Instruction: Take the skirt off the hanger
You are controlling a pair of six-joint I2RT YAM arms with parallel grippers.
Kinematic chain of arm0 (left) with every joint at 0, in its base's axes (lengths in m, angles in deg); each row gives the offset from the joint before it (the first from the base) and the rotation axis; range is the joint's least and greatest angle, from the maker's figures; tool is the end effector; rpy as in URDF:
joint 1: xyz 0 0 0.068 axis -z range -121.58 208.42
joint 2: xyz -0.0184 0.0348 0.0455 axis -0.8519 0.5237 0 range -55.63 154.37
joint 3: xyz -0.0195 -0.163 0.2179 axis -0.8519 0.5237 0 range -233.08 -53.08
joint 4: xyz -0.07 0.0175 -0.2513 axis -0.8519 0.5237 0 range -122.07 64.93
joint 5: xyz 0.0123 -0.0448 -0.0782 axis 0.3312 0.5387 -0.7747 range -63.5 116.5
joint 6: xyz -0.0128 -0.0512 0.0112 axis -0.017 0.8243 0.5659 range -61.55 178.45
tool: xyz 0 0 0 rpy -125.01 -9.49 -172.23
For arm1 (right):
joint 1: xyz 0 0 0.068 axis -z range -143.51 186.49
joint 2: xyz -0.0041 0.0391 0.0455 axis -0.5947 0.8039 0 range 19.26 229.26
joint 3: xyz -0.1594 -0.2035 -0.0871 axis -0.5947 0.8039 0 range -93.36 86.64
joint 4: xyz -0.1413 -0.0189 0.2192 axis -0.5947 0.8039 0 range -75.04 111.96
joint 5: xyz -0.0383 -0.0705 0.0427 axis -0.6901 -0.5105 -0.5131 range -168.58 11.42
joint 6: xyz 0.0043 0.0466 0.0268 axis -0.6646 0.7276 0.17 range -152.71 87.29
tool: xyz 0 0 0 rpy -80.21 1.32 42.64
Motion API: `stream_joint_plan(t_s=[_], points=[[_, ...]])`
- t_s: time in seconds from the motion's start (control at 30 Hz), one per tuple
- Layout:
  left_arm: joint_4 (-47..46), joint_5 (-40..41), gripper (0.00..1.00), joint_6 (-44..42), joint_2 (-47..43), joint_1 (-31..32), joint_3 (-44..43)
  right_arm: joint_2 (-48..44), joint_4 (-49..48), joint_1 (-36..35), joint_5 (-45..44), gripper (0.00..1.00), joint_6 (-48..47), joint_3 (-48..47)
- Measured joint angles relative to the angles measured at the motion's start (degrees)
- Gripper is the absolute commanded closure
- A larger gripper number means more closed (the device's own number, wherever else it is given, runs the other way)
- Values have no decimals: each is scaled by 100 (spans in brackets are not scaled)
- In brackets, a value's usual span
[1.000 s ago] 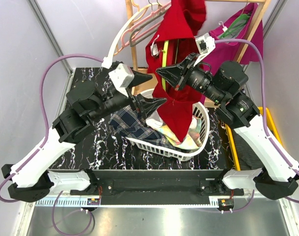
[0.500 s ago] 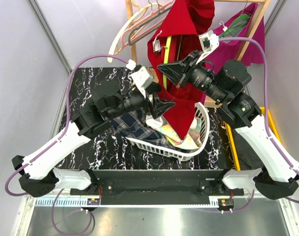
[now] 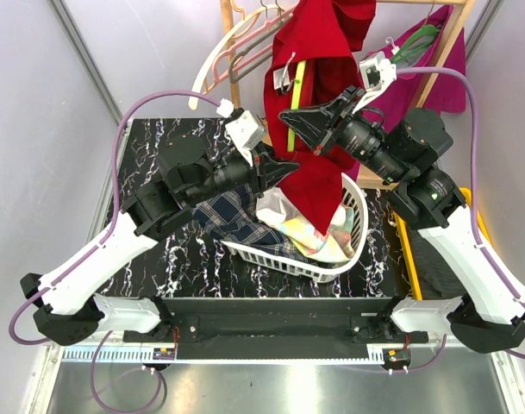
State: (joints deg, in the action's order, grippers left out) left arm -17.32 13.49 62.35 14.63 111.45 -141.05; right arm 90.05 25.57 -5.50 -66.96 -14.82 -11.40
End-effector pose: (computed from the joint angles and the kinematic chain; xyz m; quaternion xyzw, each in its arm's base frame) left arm 0.1467 -0.2082 0.4993 0.3592 0.5881 -0.4120 0.5962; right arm 0.1644 0.1577 0.5595 -0.2034 0.5642 0.4507 0.6612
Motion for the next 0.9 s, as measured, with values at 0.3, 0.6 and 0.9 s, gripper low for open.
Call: stream_joint_plan(t_s=[0.3, 0.6, 0.9], points=[[223, -146, 50, -280, -33, 48, -136, -52, -22, -17, -94, 100, -37, 116], [310, -219, 99, -457, -251, 55, -157, -55, 9, -15, -208, 100, -31, 210], [354, -315, 100, -560, -249, 50, -212, -76, 2, -17, -212, 100, -31, 256]])
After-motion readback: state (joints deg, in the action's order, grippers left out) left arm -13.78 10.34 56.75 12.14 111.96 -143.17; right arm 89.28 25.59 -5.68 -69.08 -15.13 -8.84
